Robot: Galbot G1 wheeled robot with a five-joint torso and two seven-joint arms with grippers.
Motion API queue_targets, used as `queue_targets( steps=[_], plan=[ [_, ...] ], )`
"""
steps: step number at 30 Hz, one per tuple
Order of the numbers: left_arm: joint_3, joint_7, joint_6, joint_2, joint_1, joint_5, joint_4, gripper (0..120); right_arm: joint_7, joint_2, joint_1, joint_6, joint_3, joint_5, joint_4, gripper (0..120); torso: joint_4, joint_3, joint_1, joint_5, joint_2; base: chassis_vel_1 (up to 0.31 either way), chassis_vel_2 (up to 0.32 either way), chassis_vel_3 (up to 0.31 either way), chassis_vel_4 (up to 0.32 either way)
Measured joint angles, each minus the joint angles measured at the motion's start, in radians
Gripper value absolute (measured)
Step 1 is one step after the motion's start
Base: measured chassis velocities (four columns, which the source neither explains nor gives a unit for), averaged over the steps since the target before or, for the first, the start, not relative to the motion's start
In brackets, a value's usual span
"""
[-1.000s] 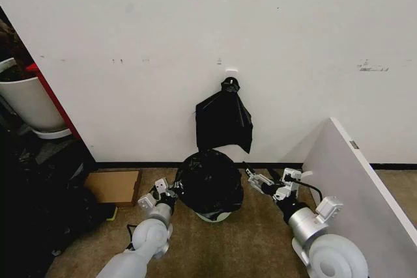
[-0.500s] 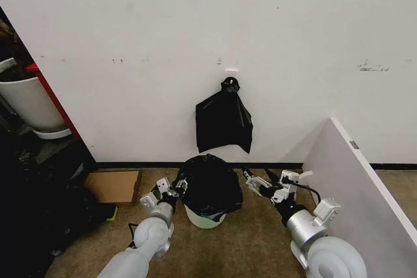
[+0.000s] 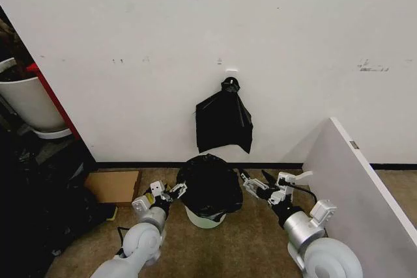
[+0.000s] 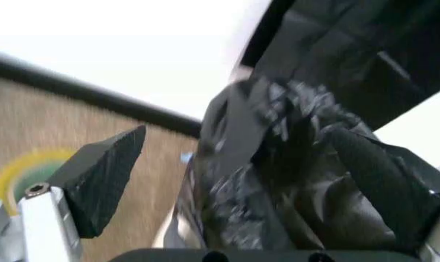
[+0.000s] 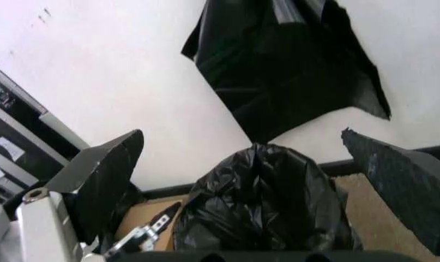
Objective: Place the garbage bag over the trash bin.
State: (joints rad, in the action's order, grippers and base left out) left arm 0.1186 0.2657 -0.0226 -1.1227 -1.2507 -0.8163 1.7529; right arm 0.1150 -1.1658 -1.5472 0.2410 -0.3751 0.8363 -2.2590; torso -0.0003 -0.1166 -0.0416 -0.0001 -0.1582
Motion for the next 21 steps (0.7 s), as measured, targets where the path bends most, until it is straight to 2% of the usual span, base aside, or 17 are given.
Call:
queue_targets(
  steps=[1, 2, 3, 4, 5, 6, 7, 8, 9, 10, 12, 14, 16, 19, 20, 21],
  plan=[
    [0.0, 0.0, -0.016, -0.001, -0.005, 0.034, 0.005, 100, 0.0, -0.004, -0.002, -0.006, -0.001, -0.012, 0.0, 100, 0.0, 0.0, 0.0, 0.0, 0.0, 0.0, 0.0, 0.0, 0.0],
    [0.0, 0.002, -0.058, -0.006, -0.02, 0.12, 0.018, 100, -0.001, -0.012, -0.006, -0.025, -0.003, -0.05, 0.002, 100, 0.0002, 0.0, 0.0, 0.0, 0.0, 0.0, 0.0, 0.0, 0.0],
    [0.002, 0.016, -0.112, -0.016, -0.045, 0.257, 0.038, 100, -0.002, -0.032, -0.017, -0.079, -0.003, -0.145, 0.017, 100, 0.0, 0.0, 0.0, -0.0001, 0.0, 0.0, 0.0, 0.0, 0.0],
    [0.003, 0.022, -0.132, -0.019, -0.057, 0.314, 0.048, 100, -0.003, -0.039, -0.022, -0.102, -0.003, -0.18, 0.025, 100, 0.0, 0.0, 0.0, -0.0001, 0.0, 0.0, 0.0, 0.0, 0.0],
    [0.006, 0.031, -0.163, -0.027, -0.081, 0.395, 0.069, 100, -0.007, -0.063, -0.033, -0.168, -0.002, -0.274, 0.048, 100, 0.0001, 0.0, 0.0, 0.0001, 0.0, 0.0, 0.0, 0.0, 0.0],
    [0.006, 0.031, -0.163, -0.027, -0.081, 0.395, 0.069, 100, -0.007, -0.063, -0.033, -0.168, -0.002, -0.274, 0.048, 100, 0.0001, 0.0, 0.0, 0.0001, 0.0, 0.0, 0.0, 0.0, 0.0],
    [0.013, 0.04, -0.193, -0.038, -0.116, 0.464, 0.099, 100, -0.013, -0.095, -0.045, -0.253, -0.005, -0.391, 0.076, 100, -0.0003, 0.0, 0.0, 0.0001, 0.0, 0.0, 0.0, 0.0, 0.0],
    [0.018, 0.044, -0.204, -0.042, -0.137, 0.49, 0.114, 100, -0.014, -0.109, -0.05, -0.288, -0.007, -0.44, 0.088, 100, -0.0002, 0.0, 0.0, 0.0, 0.0, 0.0, 0.0, 0.0, 0.0],
    [0.032, 0.052, -0.227, -0.052, -0.183, 0.534, 0.145, 100, -0.014, -0.146, -0.063, -0.368, -0.014, -0.55, 0.115, 100, -0.0003, 0.0, 0.0, 0.0001, 0.0, 0.0, 0.0, 0.0, 0.0],
    [0.054, 0.058, -0.25, -0.064, -0.234, 0.575, 0.174, 100, -0.009, -0.187, -0.083, -0.435, -0.022, -0.645, 0.133, 100, 0.0004, 0.0, 0.0, 0.0001, 0.0, 0.0, 0.0, 0.0, 0.0],
    [0.109, 0.047, -0.275, -0.082, -0.315, 0.633, 0.218, 100, 0.002, -0.252, -0.133, -0.508, -0.044, -0.75, 0.138, 100, 0.0003, 0.0, 0.0, -0.0001, 0.0, 0.0, 0.0, 0.0, 0.0],
    [0.125, 0.035, -0.277, -0.084, -0.34, 0.645, 0.231, 100, 0.004, -0.27, -0.149, -0.528, -0.054, -0.775, 0.138, 100, 0.0001, 0.0, 0.0, 0.0, 0.0, 0.0, 0.0, 0.0, 0.0],
    [0.185, 0.004, -0.292, -0.1, -0.415, 0.682, 0.282, 100, 0.008, -0.312, -0.192, -0.583, -0.08, -0.837, 0.135, 100, -0.0002, 0.0, 0.0, -0.0004, 0.0, 0.0, 0.0, 0.0, 0.0],
    [0.229, -0.004, -0.311, -0.116, -0.469, 0.71, 0.326, 100, 0.011, -0.337, -0.219, -0.612, -0.089, -0.857, 0.127, 100, 0.0002, 0.0, 0.0, 0.0002, 0.0, 0.0, 0.0, 0.0, 0.0],
    [0.272, -0.001, -0.338, -0.137, -0.516, 0.74, 0.379, 100, 0.009, -0.353, -0.259, -0.632, -0.093, -0.853, 0.108, 100, 0.0001, 0.0, 0.0, -0.0002, 0.0, 0.0, 0.0, 0.0, 0.0],
    [0.272, -0.001, -0.338, -0.137, -0.516, 0.74, 0.379, 100, 0.009, -0.353, -0.259, -0.632, -0.093, -0.853, 0.108, 100, 0.0001, 0.0, 0.0, -0.0002, 0.0, 0.0, 0.0, 0.0, 0.0]
  ],
)
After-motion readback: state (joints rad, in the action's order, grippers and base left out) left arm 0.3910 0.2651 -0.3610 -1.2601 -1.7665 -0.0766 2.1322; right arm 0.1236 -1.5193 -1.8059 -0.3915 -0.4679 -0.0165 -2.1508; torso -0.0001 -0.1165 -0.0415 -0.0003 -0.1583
